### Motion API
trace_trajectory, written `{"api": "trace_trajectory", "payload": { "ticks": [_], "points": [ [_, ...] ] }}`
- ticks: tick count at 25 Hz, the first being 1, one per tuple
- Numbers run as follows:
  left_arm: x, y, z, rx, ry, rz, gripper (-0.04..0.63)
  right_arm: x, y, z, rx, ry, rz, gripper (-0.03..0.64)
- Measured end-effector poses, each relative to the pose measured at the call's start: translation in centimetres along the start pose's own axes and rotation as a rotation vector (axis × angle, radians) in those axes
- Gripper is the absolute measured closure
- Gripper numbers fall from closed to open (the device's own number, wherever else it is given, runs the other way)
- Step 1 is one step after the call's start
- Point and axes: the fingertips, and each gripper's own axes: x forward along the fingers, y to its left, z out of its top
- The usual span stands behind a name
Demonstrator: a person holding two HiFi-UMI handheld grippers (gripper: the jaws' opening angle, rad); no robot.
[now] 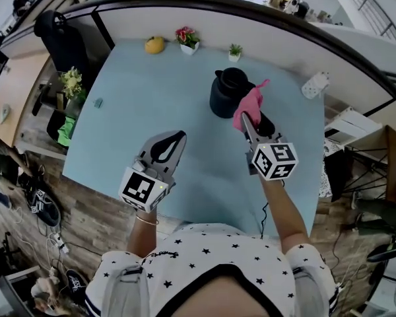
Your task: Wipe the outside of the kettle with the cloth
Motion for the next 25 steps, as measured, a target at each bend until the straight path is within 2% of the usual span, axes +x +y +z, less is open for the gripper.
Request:
{"api": "trace_trajectory", "payload": {
  "ticks": [6,12,25],
  "points": [
    [1.1,2.4,-1.3,-0.022,-0.005,-0.036,0.565,4.2,-0.9,-0.2,-0.064,0.040,-0.053,0.460],
    [2.1,3.1,-1.7,-0.037,-0.014,-0.041,0.565,6.3,-1.7,-1.3,-0.105,0.083,-0.073,0.462],
    [2.3,1.9,-2.1,-0.033,0.022,0.015,0.565,6.7,-3.3,-4.8,-0.146,0.134,-0.043,0.466]
  ]
}}
